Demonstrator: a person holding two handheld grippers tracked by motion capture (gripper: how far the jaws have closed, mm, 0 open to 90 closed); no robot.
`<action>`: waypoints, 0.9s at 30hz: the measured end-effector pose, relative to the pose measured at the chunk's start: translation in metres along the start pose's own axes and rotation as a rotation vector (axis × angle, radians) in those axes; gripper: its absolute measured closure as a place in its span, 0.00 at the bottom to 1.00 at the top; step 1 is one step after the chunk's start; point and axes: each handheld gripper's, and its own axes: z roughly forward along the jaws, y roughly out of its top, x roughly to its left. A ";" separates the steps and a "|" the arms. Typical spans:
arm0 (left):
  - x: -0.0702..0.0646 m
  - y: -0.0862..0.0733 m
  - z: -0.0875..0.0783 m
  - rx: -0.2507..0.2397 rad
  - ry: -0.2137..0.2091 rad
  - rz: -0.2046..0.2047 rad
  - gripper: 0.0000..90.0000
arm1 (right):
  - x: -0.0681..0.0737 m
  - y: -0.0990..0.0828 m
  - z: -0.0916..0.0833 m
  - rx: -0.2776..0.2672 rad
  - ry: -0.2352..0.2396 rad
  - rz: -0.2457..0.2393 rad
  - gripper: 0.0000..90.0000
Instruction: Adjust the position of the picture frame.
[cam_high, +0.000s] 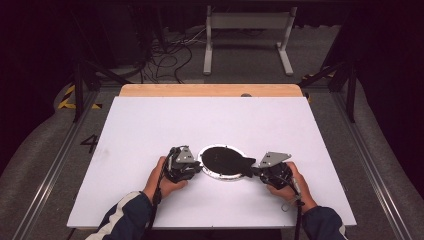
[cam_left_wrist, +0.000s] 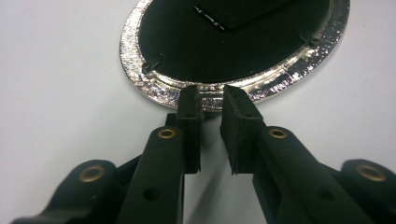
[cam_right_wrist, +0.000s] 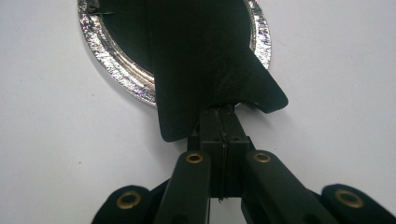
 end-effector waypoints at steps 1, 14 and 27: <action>-0.002 0.001 -0.001 0.002 -0.011 0.005 0.91 | 0.000 0.000 0.000 0.002 -0.001 -0.002 1.00; -0.019 0.007 0.003 0.015 -0.085 0.063 1.00 | -0.019 0.000 -0.011 -0.034 -0.106 0.048 1.00; -0.026 0.010 0.008 0.012 -0.098 0.079 1.00 | -0.032 0.000 0.013 -0.041 -0.160 0.099 1.00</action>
